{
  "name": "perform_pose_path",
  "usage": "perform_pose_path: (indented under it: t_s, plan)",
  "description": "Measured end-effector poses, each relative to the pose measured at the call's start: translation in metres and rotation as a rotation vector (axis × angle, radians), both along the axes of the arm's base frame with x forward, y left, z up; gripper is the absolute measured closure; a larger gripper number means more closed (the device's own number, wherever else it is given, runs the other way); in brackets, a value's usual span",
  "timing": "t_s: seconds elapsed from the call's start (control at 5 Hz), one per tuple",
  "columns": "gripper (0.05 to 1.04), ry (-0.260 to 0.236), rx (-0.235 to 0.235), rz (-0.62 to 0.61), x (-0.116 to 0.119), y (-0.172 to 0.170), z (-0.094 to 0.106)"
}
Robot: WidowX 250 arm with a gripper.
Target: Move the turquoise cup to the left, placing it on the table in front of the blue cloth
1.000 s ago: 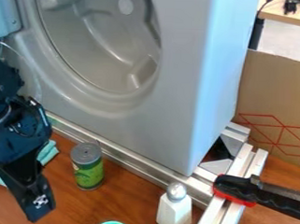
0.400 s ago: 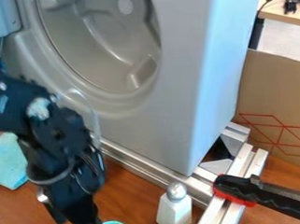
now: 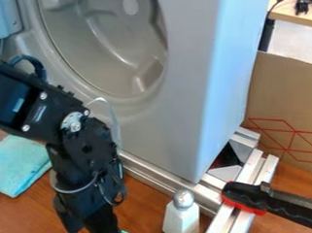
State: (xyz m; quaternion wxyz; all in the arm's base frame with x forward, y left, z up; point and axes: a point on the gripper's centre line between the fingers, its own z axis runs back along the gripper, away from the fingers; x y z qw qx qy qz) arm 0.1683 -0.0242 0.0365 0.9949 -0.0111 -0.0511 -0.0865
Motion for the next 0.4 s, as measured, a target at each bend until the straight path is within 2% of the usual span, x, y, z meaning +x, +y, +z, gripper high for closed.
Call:
perform_pose_path:
  t_s: [0.2,0.4]
  plan:
    - [0.083,-0.022,-0.023,0.019,0.0075,0.0006,-0.0054]
    - [0.083,-0.010,-0.045,0.045,0.0122,0.0024,-0.0141]
